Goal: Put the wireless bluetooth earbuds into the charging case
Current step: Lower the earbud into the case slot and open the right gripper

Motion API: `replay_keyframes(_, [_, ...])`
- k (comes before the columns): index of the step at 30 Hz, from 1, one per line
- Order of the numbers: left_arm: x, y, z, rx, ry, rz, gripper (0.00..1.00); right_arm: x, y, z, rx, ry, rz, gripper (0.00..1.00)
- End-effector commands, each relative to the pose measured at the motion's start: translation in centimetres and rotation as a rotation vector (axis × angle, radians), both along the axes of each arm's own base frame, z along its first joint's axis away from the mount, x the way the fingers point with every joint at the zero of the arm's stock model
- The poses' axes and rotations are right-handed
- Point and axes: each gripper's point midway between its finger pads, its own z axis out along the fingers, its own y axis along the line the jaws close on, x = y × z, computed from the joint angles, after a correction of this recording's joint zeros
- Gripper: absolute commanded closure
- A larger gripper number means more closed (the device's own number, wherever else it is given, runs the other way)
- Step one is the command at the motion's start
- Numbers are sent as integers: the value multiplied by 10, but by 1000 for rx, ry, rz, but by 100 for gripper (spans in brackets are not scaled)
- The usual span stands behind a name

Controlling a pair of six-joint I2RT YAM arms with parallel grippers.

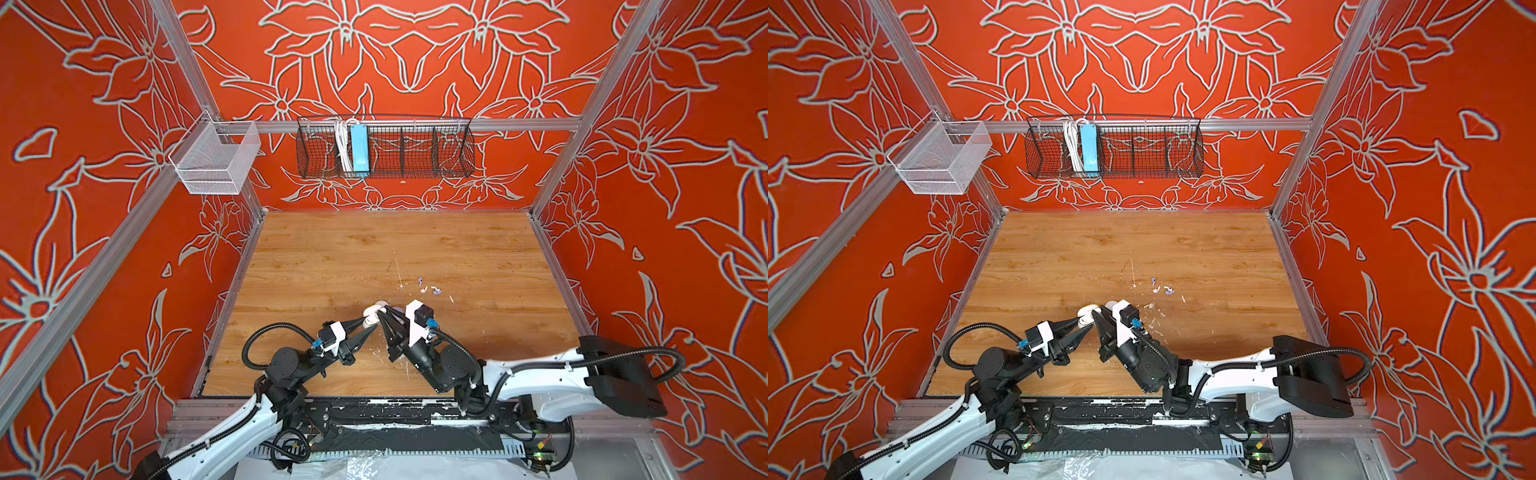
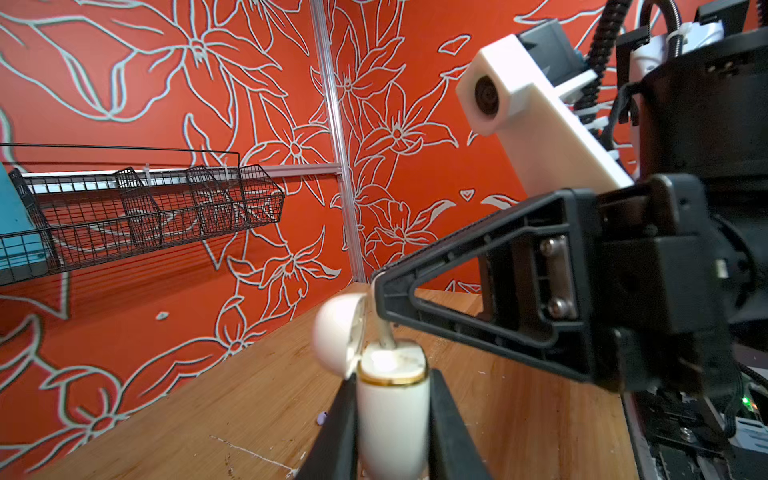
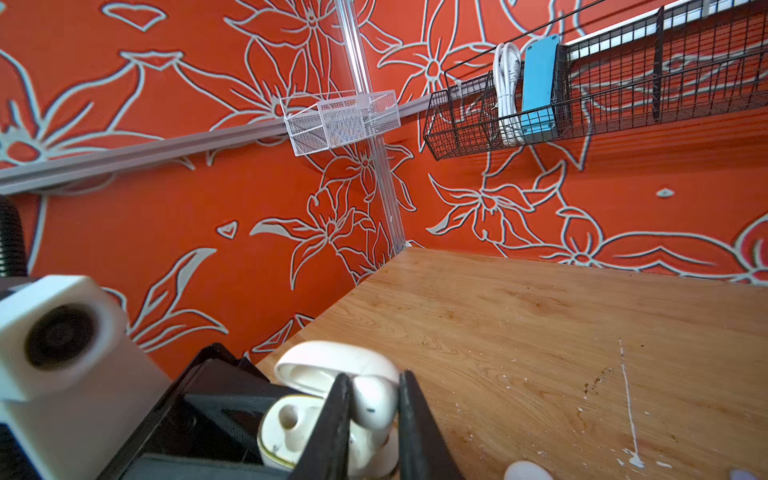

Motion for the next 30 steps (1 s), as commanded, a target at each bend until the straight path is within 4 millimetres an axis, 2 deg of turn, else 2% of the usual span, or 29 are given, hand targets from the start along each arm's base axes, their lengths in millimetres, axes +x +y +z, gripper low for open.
replay_keyframes(1, [-4,10,26,-84,-75,31,100,-16,13,-20,-14,34,100,100])
replay_keyframes(16, [-3,14,27,-102,-74,51,100,-25,30,-22,-43,44,136,100])
replay_keyframes(22, [-4,15,28,-104,-79,49,100,-24,29,-25,-58,43,114,97])
replay_keyframes(25, [-4,15,27,-104,-78,49,100,-24,28,-24,-57,44,110,81])
replay_keyframes(30, [-5,15,28,-104,-79,47,100,-24,28,-22,-60,40,109,77])
